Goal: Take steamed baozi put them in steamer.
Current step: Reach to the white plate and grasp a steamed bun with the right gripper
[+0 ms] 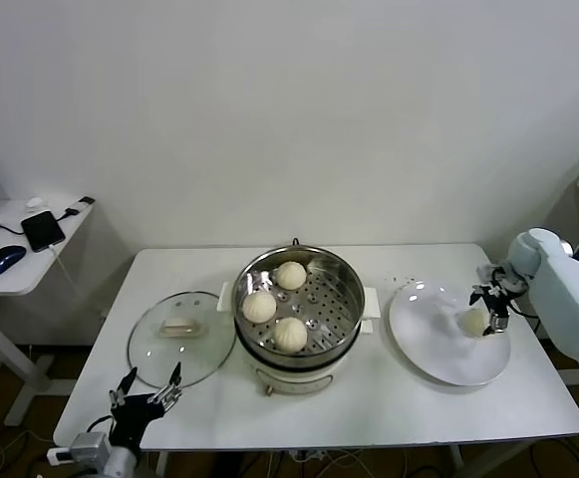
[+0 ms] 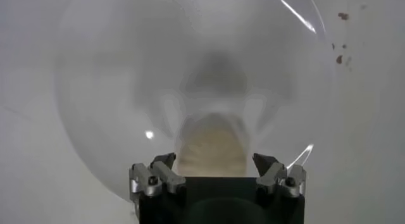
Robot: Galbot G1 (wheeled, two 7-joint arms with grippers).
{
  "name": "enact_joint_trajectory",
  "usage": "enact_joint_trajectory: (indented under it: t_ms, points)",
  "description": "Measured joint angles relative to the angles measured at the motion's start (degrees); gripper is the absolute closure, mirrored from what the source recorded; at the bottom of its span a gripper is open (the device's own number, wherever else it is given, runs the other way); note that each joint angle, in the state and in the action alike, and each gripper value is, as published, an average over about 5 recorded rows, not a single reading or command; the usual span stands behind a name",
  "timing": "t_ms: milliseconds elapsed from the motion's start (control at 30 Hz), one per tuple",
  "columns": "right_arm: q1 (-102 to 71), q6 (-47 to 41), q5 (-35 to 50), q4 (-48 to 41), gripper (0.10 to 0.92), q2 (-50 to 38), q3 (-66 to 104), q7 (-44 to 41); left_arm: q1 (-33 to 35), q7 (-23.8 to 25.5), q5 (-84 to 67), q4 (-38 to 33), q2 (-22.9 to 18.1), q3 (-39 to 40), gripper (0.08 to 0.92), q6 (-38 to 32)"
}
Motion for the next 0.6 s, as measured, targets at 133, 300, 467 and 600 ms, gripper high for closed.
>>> enact_joint_trajectory:
  t_ms: [133, 300, 467, 600]
  points:
    - [-0.39, 0.04, -0.54, -0.29, 0.203, 0.28, 0.24, 0.64, 0.09, -0.02, 0.05, 0.0, 0.0, -0.04, 0.177, -0.01]
    - [-0.94, -0.14, -1.06, -0.44, 0.203, 0.37, 0.5, 1.17, 0.21, -0.03, 0.09, 0.04, 0.0, -0.07, 0.177, -0.03]
    - [-1.09, -0.47, -1.3, -0.64, 0.205, 0.28, 0.78, 1.73, 0.13, -0.04, 0.11, 0.1, 0.0, -0.09, 0.177, -0.03]
    - [-1.17, -0.63, -1.2, -0.71, 0.248, 0.3, 0.99, 2.06, 0.04, -0.05, 0.15, 0.14, 0.0, -0.06, 0.177, 0.0]
